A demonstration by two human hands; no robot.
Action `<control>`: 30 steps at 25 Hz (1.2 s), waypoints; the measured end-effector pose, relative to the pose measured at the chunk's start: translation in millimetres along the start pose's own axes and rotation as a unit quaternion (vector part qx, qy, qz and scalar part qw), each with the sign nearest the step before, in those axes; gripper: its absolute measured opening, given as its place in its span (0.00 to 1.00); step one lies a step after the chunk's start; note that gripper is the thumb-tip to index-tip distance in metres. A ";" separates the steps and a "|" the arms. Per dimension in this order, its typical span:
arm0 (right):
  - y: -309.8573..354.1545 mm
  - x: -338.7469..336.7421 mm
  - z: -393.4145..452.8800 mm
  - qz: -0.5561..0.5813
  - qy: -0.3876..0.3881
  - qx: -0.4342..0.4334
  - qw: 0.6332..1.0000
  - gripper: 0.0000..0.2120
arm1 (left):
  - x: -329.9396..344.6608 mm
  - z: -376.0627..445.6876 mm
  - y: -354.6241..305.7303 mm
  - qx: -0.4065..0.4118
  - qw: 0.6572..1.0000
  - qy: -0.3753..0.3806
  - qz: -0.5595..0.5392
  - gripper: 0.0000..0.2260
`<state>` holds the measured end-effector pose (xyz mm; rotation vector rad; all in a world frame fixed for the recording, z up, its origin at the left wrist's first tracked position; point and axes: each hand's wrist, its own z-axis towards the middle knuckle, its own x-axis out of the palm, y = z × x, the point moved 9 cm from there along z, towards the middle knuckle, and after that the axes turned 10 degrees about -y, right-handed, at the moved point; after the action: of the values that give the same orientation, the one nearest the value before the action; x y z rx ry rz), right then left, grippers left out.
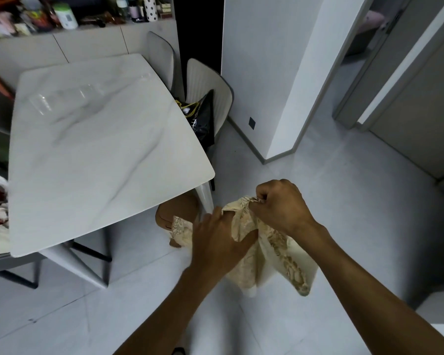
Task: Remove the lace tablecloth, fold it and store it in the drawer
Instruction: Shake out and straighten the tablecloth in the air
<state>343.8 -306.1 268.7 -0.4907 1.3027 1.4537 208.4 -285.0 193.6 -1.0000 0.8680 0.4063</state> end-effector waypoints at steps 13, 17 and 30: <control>-50.4 -32.5 -20.5 0.175 0.016 0.063 0.982 0.20 | 34.8 1.9 25.1 -0.017 0.999 -0.025 0.042 0.06; -61.9 -29.0 -27.0 0.189 0.069 0.049 0.978 0.22 | 33.9 5.0 36.5 0.048 0.997 -0.007 -0.052 0.07; -36.3 4.5 -56.4 -0.035 0.081 -0.085 0.992 0.24 | -19.5 31.7 -27.3 0.282 0.959 -0.013 -0.028 0.05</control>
<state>355.3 -360.4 230.8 -0.7739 1.2800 1.4965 228.5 -270.0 232.3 -0.4870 0.8624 0.1059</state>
